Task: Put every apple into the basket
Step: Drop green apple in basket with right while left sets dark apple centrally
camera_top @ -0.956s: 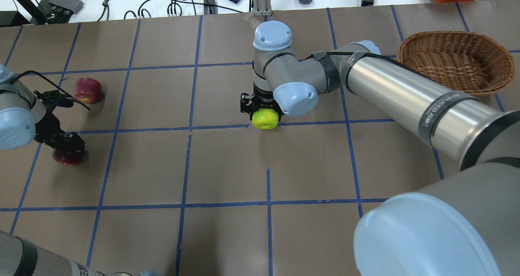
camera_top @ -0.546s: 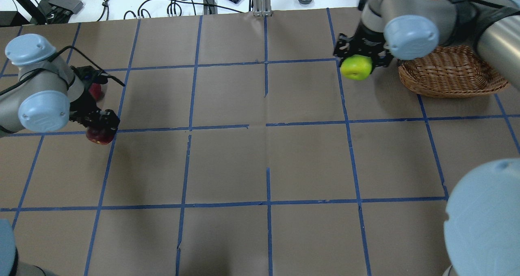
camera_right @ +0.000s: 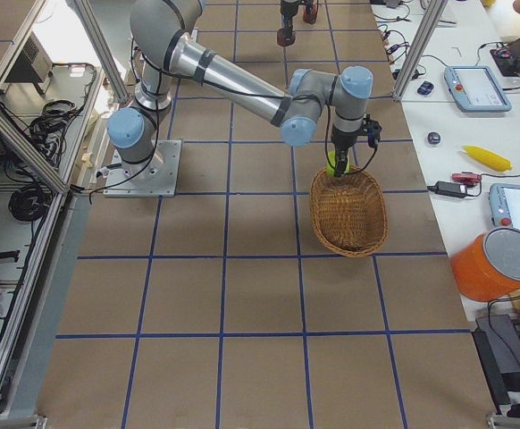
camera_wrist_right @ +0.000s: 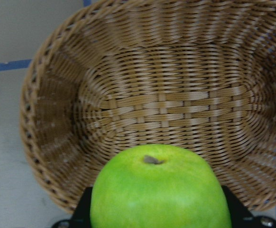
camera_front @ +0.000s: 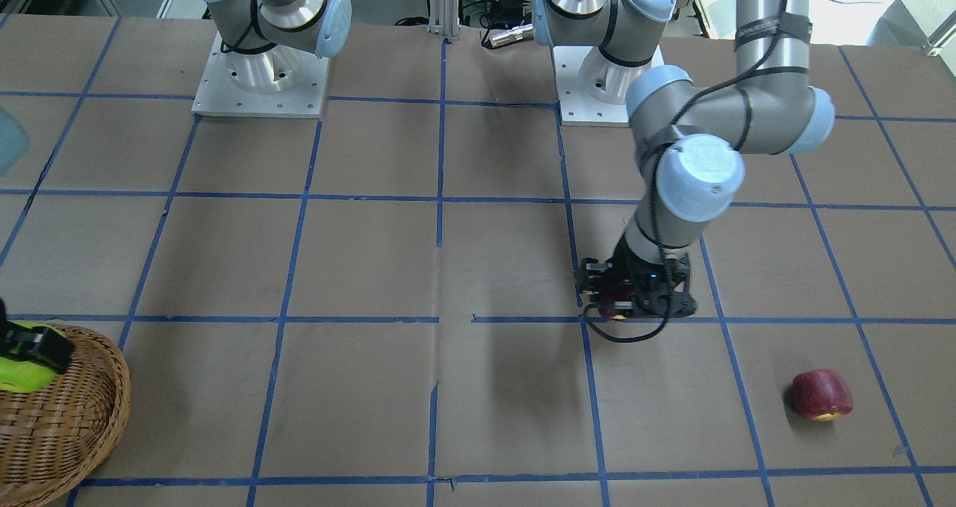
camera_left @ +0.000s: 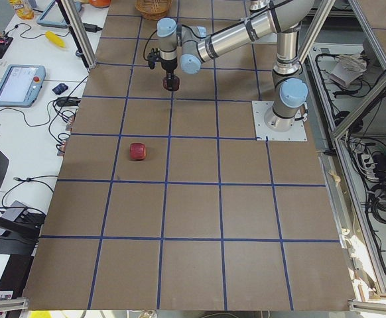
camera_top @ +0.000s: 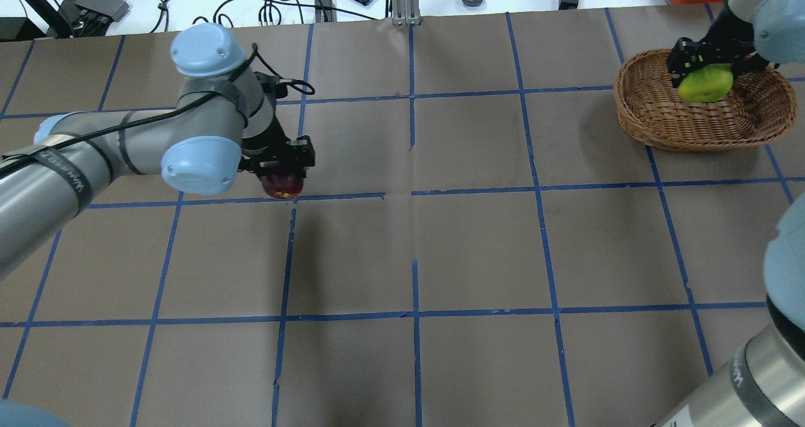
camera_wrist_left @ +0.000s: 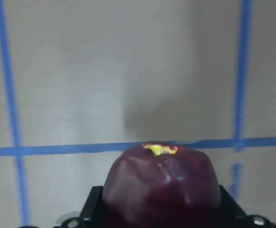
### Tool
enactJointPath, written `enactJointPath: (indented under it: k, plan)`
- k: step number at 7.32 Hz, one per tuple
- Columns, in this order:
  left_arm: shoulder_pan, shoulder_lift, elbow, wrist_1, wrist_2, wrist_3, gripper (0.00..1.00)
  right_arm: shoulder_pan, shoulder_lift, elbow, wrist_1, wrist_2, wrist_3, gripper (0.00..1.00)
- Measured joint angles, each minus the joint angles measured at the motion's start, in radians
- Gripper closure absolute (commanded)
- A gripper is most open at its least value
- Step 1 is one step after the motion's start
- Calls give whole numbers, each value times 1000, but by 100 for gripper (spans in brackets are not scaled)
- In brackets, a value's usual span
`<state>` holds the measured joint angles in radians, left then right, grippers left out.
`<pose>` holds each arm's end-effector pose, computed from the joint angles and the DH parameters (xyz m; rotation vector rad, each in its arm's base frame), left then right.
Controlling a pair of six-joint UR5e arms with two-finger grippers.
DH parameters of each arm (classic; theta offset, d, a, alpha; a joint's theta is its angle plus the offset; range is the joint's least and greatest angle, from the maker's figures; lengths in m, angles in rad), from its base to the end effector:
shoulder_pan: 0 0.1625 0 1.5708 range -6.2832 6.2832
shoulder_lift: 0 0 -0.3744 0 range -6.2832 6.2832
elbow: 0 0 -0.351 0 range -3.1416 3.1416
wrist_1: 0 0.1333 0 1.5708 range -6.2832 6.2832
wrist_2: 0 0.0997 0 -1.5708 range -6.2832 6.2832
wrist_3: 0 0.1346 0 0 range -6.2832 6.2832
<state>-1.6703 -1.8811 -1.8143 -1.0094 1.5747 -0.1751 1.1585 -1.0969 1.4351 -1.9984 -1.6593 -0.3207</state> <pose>-0.1831 -0.4978 0.2006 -0.1186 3.1365 -0.0126 -0.1345 -0.6105 0.2545 -0.1445 -3.0225 0.0783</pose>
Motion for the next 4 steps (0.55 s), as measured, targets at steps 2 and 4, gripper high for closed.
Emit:
enactJointPath:
  k: [2, 4]
  plan:
    - [-148, -69, 42, 86, -41, -238, 69, -79, 86, -54, -83, -21, -188, 100]
    - [-231, -136, 56, 171, -69, -349, 33, -117, 163, -95, -129, -23, -255, 93]
